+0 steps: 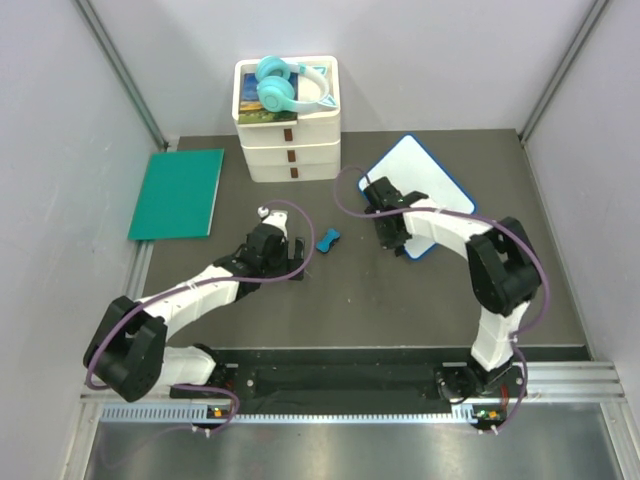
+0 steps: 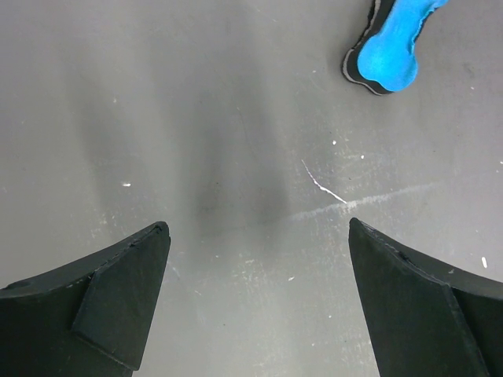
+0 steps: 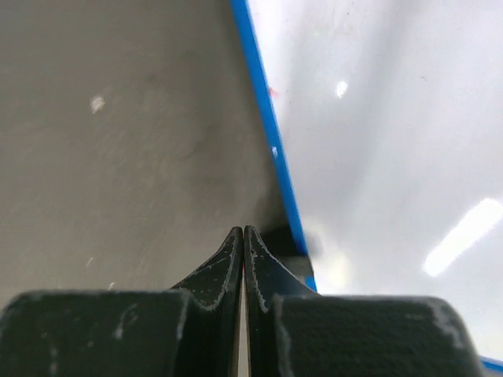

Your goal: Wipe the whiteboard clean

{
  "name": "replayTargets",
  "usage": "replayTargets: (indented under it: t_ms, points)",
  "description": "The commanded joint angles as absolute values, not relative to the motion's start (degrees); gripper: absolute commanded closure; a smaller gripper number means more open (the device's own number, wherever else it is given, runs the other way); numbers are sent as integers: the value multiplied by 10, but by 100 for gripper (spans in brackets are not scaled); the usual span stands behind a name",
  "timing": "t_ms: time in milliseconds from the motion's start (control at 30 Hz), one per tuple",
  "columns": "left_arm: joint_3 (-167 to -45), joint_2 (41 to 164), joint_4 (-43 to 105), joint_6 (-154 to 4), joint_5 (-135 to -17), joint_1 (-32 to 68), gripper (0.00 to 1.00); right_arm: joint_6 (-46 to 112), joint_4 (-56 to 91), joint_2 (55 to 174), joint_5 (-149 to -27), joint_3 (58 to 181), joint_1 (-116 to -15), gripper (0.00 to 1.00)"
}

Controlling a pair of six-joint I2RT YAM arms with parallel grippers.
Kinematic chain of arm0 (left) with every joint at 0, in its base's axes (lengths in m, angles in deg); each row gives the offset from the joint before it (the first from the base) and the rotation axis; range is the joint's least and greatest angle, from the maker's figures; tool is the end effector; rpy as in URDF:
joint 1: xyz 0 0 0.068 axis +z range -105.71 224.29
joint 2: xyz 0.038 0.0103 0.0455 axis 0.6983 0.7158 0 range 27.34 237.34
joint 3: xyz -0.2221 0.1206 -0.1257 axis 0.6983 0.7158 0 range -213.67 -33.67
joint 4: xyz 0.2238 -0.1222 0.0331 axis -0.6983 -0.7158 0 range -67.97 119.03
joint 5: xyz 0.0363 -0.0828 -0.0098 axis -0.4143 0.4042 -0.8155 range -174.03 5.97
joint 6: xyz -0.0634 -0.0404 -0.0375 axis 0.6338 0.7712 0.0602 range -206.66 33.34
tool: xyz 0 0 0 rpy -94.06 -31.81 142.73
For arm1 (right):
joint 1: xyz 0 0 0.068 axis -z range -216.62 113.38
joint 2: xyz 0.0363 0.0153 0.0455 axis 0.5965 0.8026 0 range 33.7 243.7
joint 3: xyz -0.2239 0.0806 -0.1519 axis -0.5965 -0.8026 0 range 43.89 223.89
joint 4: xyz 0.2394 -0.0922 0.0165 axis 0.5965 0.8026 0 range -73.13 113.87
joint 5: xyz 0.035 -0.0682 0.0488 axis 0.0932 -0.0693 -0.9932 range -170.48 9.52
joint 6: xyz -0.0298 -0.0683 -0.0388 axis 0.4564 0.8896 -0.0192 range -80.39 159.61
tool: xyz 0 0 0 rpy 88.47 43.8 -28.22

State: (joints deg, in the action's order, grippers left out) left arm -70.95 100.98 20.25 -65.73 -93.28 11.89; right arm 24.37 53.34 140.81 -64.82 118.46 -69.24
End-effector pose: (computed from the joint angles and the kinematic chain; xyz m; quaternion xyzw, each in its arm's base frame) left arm 0.2390 -0.1376 0.1780 0.0615 0.9198 -0.1040 0.3733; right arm 0.3369 0.1921 0.1612 -0.1227 0.9667 -0.0492 0.2192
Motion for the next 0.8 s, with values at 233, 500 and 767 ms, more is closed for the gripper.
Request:
replayTargets:
  t_ms: [233, 500, 767]
  points:
    - [-734, 1024, 230, -657, -844, 146, 1, 292, 467, 1157, -765, 1156, -708, 40]
    - [-754, 1065, 232, -673, -708, 193, 1, 238, 530, 998, -699, 1152, -599, 1]
    - [-763, 1075, 230, -676, -692, 214, 1, 212, 525, 883, -721, 1082, -438, 1]
